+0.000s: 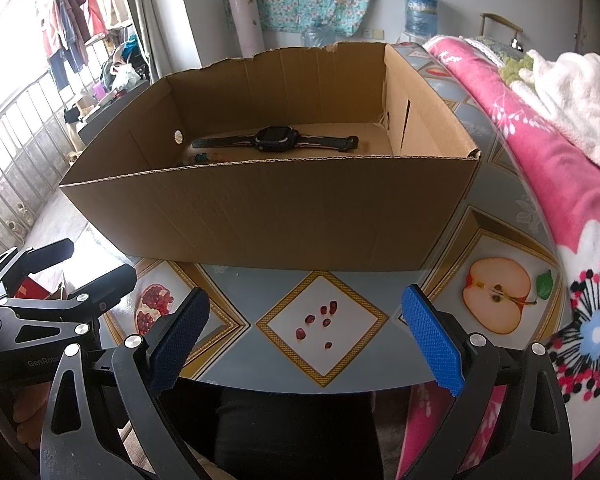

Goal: Organize jewelry

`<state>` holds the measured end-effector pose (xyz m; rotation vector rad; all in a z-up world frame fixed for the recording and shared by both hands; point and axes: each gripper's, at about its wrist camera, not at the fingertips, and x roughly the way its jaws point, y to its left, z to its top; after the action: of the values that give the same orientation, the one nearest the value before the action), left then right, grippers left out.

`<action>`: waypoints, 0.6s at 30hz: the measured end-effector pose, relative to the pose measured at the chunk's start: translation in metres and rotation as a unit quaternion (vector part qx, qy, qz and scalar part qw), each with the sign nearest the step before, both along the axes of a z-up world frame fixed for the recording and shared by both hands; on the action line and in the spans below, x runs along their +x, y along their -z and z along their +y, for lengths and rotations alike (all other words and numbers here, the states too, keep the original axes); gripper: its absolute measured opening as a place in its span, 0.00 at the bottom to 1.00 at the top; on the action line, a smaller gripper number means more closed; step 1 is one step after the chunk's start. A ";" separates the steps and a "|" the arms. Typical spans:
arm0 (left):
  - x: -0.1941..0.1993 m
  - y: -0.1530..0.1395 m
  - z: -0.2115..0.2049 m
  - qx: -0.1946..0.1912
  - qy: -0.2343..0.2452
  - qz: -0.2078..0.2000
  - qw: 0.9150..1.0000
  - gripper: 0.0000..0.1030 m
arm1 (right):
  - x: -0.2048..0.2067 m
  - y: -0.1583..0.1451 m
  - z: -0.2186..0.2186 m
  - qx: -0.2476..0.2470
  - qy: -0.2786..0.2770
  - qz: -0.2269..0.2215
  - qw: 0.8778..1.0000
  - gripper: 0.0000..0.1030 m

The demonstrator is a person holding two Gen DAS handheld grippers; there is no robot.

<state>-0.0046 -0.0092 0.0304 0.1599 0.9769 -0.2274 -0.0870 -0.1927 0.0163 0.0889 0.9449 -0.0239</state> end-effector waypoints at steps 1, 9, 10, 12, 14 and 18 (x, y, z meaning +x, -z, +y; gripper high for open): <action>-0.001 0.000 0.001 0.000 0.000 0.000 1.000 0.95 | 0.001 0.000 0.000 0.000 0.000 0.000 1.000 0.90; -0.001 0.000 0.000 0.000 0.000 0.000 1.000 0.95 | 0.001 0.000 0.000 0.000 0.000 0.001 1.000 0.90; -0.001 0.000 0.000 0.000 0.000 0.001 1.000 0.95 | 0.000 0.000 0.000 0.000 0.000 0.001 1.000 0.90; 0.000 0.000 0.000 0.000 0.000 0.001 1.000 0.95 | 0.001 0.000 0.000 0.000 0.000 0.000 1.000 0.90; 0.000 0.001 0.000 0.000 0.000 0.001 1.000 0.95 | 0.001 0.000 0.000 0.000 0.000 0.000 1.000 0.90; 0.000 0.001 0.000 0.000 0.000 0.001 1.000 0.95 | 0.000 0.000 0.000 0.000 0.000 0.000 1.000 0.90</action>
<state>-0.0048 -0.0094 0.0298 0.1595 0.9789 -0.2267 -0.0869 -0.1923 0.0160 0.0887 0.9459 -0.0235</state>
